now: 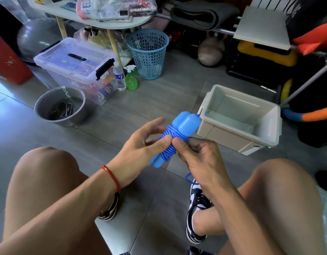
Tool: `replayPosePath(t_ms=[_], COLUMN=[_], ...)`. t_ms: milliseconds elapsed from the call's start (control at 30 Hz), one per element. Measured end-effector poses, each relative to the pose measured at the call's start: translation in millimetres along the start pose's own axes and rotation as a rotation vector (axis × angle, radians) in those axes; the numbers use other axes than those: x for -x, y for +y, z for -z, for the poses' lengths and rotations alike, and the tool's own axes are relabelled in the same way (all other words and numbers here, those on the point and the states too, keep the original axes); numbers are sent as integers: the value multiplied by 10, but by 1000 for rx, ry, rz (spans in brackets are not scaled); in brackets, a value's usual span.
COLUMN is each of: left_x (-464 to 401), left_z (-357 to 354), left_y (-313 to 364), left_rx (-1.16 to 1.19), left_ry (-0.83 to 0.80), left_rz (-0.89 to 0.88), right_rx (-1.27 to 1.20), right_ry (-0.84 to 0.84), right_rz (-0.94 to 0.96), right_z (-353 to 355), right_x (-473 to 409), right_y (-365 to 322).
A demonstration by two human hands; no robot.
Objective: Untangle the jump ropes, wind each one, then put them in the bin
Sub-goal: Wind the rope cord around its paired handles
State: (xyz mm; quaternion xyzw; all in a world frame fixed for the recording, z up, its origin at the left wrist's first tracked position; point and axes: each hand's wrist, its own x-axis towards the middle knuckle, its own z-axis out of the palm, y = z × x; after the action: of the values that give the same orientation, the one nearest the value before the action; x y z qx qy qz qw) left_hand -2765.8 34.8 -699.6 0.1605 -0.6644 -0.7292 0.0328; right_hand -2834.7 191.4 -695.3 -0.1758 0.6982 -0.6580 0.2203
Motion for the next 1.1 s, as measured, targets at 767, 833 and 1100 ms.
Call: replayPosePath(t_ms=[767,833,1100], left_x=[-92,-63,40], left_z=[-17,-62,-232], left_y=[-209,-222,-272], left_rx=[-789,-856,-1008], left_ry=[254,251,214], left_rz=[-196,-242,-396], right_rx=[369,329,132], right_ry=[-30,-9,124], right_rz=[-178,-201,-251], right_z=[-105,-106,10], right_x=[56,62,61], right_y=[126,112,49])
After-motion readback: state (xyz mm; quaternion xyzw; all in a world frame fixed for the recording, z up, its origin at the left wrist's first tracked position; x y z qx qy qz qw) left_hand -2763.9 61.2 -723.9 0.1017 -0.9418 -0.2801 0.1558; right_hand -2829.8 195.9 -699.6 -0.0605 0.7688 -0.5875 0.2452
